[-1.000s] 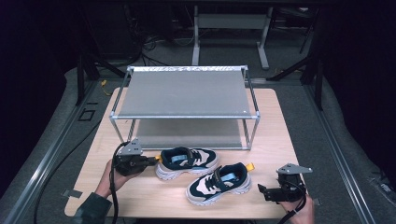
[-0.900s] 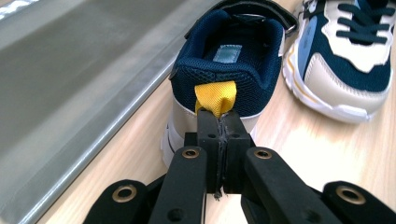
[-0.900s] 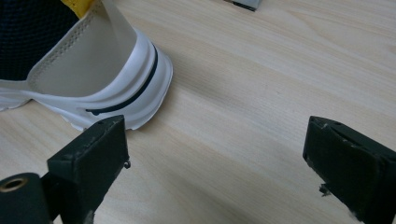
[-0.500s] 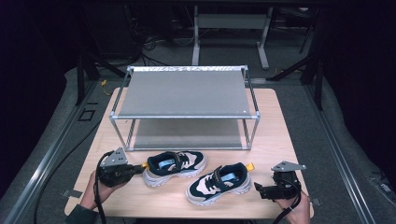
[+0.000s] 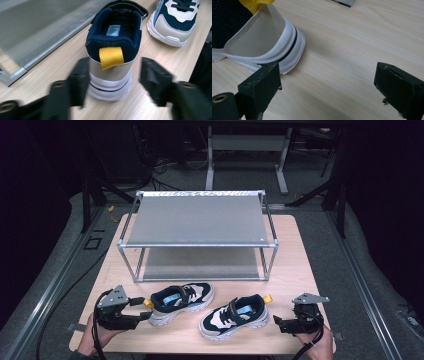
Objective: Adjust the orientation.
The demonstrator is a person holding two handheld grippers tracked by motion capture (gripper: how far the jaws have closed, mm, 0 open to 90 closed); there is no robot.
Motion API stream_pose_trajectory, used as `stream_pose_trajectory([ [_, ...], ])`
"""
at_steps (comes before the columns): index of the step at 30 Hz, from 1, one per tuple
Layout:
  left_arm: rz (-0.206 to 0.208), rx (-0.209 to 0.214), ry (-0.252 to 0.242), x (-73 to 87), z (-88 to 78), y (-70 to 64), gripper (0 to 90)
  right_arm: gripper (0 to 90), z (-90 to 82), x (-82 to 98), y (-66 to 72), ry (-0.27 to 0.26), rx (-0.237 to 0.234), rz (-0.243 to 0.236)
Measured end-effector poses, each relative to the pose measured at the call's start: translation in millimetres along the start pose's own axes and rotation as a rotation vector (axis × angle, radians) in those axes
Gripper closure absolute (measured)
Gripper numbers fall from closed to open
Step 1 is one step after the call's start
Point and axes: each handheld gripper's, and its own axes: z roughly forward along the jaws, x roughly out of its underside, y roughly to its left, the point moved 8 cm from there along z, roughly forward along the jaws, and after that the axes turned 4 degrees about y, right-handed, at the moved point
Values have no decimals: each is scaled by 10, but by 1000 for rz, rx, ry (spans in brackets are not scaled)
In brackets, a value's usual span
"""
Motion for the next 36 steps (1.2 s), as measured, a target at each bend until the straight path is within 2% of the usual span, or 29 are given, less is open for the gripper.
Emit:
stream_pose_trajectory([
  [2,-4,-3,-6,-12,2,2,195,63,0,-3,6,-2,-7,-2],
  [3,-9,-7,-9,-21,1,9,195,64,0,-9,17,-9,-23,-4],
  [8,-24,2,-25,-83,48,25,0,63,-8,-17,28,-14,-14,0],
  [9,-23,2,-30,-99,68,23,0,63,-7,-20,30,-18,-21,-3],
  [10,-18,3,-37,-115,88,21,0,63,-55,19,33,48,-45,-16],
  [12,-14,14,-44,-142,142,10,0,63,-60,25,38,57,-54,-15],
  [13,-13,19,-50,-153,173,3,0,63,-47,16,35,36,-41,-11],
  [14,-19,29,-54,-160,216,-6,0,63,-8,-13,44,-18,-46,-3],
  [16,-16,39,-41,-163,353,-21,0,63,-7,-2,42,-13,-44,0],
  [17,-16,39,-41,-163,353,-21,0,63,-8,3,28,-7,-22,1],
  [20,-15,45,-42,-173,527,-33,0,63,-4,7,29,-2,-20,2],
  [25,-31,46,-60,-178,649,-42,0,63,-5,3,36,-5,-27,-2],
  [27,-32,49,-55,-164,699,-53,0,63,-9,10,30,-5,-22,3],
  [29,-30,35,-44,-145,746,-55,0,63,-12,12,24,-7,-10,4],
  [30,-29,32,-39,-134,765,-57,0,63,-50,46,23,47,-27,-7],
  [31,-36,24,-47,-119,796,-50,38,63,-8,28,22,-6,-18,5],
  [36,-50,37,-68,-106,850,-34,107,63,-18,30,12,-14,-15,13],
])
